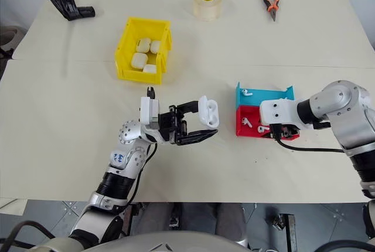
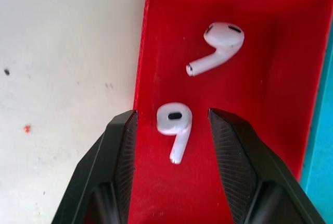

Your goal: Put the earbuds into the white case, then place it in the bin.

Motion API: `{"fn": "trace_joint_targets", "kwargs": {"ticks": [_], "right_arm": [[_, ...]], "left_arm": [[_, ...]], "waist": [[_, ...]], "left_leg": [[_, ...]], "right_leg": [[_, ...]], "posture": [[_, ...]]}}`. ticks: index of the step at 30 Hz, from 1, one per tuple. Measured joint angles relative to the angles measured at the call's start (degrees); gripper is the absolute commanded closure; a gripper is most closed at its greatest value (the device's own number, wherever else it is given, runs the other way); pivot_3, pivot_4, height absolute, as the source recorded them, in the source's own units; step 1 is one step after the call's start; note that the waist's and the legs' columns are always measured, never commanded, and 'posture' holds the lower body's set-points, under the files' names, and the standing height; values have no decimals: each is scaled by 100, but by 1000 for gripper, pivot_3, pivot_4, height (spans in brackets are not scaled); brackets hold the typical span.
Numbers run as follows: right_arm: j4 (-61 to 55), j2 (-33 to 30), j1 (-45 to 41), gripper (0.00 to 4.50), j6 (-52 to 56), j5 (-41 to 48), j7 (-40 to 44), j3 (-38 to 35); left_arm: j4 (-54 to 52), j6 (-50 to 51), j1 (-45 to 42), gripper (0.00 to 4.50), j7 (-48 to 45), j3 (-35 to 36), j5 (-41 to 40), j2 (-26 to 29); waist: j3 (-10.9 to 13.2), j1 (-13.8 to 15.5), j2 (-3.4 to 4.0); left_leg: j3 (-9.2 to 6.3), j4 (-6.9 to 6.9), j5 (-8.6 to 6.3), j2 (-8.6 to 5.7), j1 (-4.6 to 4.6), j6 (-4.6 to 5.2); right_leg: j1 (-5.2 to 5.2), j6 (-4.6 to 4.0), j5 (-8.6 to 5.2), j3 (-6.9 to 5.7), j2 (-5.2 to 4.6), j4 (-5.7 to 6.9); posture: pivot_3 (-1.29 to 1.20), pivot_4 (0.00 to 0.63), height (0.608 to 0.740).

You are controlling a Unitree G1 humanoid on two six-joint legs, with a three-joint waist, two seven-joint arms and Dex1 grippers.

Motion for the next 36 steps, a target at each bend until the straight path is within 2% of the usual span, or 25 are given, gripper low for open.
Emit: {"fn": "trace_joint_targets", "kwargs": {"ticks": [4,7,10,19,25,28,31,33,36], "right_arm": [[55,26,0,2274,-35,-72,-1,0],[81,59,-1,2848,-35,-98,-1,-2],[88,90,0,3821,-44,-102,2,-2],[32,110,62,3821,30,-81,-73,-64],[-247,169,594,3821,96,626,-205,-796],[-586,525,948,3821,90,1443,-354,-1589],[-1099,860,1297,3821,183,2049,-576,-2061],[-1639,1402,1569,3821,407,2657,-1066,-2501],[-2317,2110,1756,3821,649,3326,-1818,-2727]], "left_arm": [[1,0,-4,1737,18,1,4,-23],[1,0,-4,1737,23,1,7,-23],[1,0,-6,1737,23,4,8,-22],[1,6,-8,1737,19,6,8,-7],[1,36,-11,1737,-48,21,1,56],[28,36,-53,1737,-101,34,-7,63],[28,57,-139,1737,-168,73,-71,102],[29,163,-209,1737,-200,111,-101,127],[24,379,-242,1737,-218,114,-179,168]], "waist": [[0,-1,0],[0,-4,0],[0,-5,0],[0,-4,0],[0,5,0],[0,3,0],[0,11,0],[0,13,-1],[0,8,1]], "left_leg": [[0,0,0,0,0,0],[0,0,0,0,1,0],[0,0,0,0,1,0],[0,0,0,0,1,0],[0,1,0,0,-1,0],[-3,1,0,1,0,0],[-6,2,0,0,-1,0],[-8,4,0,-1,-1,0],[-8,2,0,-1,0,0]], "right_leg": [[0,0,0,0,0,0],[0,0,0,0,0,0],[0,0,0,0,0,0],[0,0,0,0,0,1],[0,0,0,0,0,1],[1,0,0,-3,0,2],[2,0,0,-4,0,2],[2,0,0,-4,0,4],[2,0,0,-3,0,5]], "posture": [[0,150,740],[0,150,740],[0,150,740],[0,150,740],[0,150,740],[0,150,740],[0,150,740],[0,150,740],[0,150,740]]}}
